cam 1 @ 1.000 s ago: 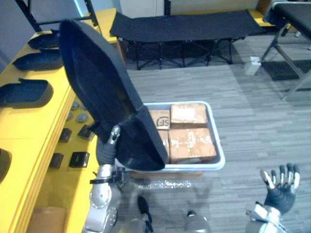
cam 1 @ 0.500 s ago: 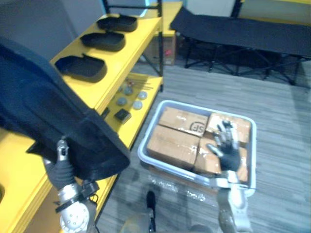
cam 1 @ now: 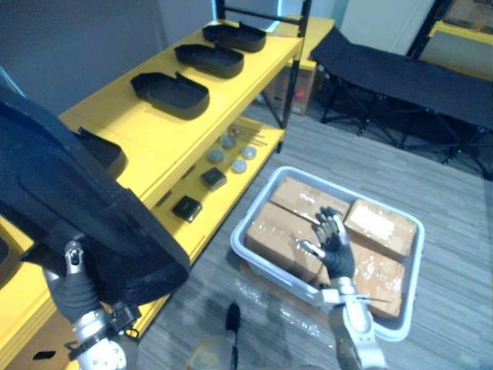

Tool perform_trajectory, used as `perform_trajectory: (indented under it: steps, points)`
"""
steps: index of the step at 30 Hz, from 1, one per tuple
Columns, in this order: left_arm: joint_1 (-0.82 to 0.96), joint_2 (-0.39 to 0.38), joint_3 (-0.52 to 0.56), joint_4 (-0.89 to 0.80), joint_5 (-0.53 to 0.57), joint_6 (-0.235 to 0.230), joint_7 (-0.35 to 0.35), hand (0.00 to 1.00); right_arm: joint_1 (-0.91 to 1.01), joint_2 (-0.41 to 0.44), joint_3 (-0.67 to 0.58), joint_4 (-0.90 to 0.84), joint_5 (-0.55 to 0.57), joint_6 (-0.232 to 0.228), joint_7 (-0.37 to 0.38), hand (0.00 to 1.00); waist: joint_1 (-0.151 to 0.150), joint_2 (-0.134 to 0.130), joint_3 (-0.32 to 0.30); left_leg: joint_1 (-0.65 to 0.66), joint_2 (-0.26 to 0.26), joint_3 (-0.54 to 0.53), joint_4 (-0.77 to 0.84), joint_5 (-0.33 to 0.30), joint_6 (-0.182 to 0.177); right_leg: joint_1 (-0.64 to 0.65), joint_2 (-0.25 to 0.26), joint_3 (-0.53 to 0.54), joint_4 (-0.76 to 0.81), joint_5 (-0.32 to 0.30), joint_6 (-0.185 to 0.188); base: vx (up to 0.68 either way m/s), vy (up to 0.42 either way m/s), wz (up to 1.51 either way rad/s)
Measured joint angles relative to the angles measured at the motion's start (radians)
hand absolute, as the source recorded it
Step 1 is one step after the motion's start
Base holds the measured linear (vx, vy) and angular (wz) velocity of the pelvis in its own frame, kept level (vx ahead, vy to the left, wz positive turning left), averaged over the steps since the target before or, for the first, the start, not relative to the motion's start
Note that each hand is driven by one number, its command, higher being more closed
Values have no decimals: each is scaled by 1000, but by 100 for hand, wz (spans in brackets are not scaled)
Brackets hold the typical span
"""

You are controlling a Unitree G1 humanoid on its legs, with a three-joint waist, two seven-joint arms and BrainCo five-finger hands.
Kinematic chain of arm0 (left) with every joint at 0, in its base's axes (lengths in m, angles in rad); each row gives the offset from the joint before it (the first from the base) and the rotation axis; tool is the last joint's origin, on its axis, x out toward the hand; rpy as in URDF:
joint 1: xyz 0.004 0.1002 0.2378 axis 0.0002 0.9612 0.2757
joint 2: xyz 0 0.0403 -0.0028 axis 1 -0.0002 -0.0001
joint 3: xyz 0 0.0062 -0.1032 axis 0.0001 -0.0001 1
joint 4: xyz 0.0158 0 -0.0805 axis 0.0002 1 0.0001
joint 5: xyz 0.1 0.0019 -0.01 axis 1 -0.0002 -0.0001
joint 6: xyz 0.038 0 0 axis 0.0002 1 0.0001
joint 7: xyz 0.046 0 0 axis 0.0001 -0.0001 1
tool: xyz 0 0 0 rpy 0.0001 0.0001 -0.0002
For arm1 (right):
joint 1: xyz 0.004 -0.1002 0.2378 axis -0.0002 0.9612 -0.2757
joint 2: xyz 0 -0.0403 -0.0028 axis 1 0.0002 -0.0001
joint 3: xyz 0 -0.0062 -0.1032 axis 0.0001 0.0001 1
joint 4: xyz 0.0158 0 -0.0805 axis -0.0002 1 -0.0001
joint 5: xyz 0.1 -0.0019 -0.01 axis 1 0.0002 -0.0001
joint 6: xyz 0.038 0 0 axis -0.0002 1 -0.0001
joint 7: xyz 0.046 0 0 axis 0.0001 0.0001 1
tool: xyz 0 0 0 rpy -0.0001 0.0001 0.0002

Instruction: Walk over and take plastic housings, then place them on the shelf

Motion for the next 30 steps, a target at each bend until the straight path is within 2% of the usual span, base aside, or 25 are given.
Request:
perform_trajectory:
  steps: [7, 9, 12, 15, 17, 19, 22, 24, 27, 30]
  points:
    - [-20, 3, -21, 0, 2, -7, 12, 100, 16, 1, -31, -1, 11, -5, 10, 0, -16, -11, -10, -16, 24, 40, 3, 8, -6, -35, 15, 31, 2, 9, 5, -1, -37, -14]
    - [-31, 3, -22, 0, 3, -5, 32, 100, 16, 3, -34, -1, 28, -23, 32, 0, -29, -11, -10, -16, 25, 42, 3, 10, -3, -37, 15, 36, 10, 10, 6, 32, -39, -5]
    - [-33, 5, -48, 1, 3, 9, 53, 100, 16, 2, -37, -1, 39, -24, 76, 0, -29, -10, -10, -18, 20, 37, 3, 10, -4, -31, 17, 28, 9, 10, 6, 15, -35, 7]
    - [-33, 12, -80, 16, 0, 39, 46, 100, 17, 2, -30, -3, 45, -23, 98, 0, -30, -8, -11, -42, 9, 14, -1, 4, 1, -9, 23, -35, 1, 6, 7, -20, -23, 52]
    - [-44, 23, -90, 54, -7, 51, 14, 100, 26, -1, -28, -6, 43, -23, 92, 0, -30, -7, -10, -53, 24, 121, 3, -4, 17, 21, 28, -110, -14, 8, 11, -28, -16, 119]
    - [-47, 24, -90, 91, -34, 53, -21, 100, 24, -18, -22, -5, 13, -23, 88, 0, -19, -1, -5, -52, 27, 148, 4, 16, 42, 46, 28, -137, 0, -3, 6, -9, 9, 101]
    - [-37, 23, -87, 127, -82, 52, -40, 100, -10, -36, 8, 5, -35, -24, 87, 0, 9, 0, 4, -56, 10, 156, 17, 14, 46, 49, 8, -128, 31, -33, -2, -32, 24, 39]
    - [-36, 25, -87, 127, -83, 45, -49, 100, -45, -35, 30, 8, -37, -29, 81, 0, 25, -6, 11, -84, 6, 172, 60, -3, 58, 32, -4, -100, 40, -62, 5, -75, 25, 1]
    - [-59, 28, -93, 127, -74, 28, -73, 100, -94, -36, 39, 24, -49, -48, 56, 0, 25, 1, 33, -110, 12, 180, 100, -16, 65, 7, -11, -86, 65, -74, 14, -91, 30, -7]
    - [-100, 73, -112, 127, -73, 26, -96, 100, -98, -38, 37, 48, -90, -63, 13, 0, 22, -3, 43, -149, 12, 180, 118, -18, 69, -41, -26, -84, 116, -94, 18, -58, 29, 0]
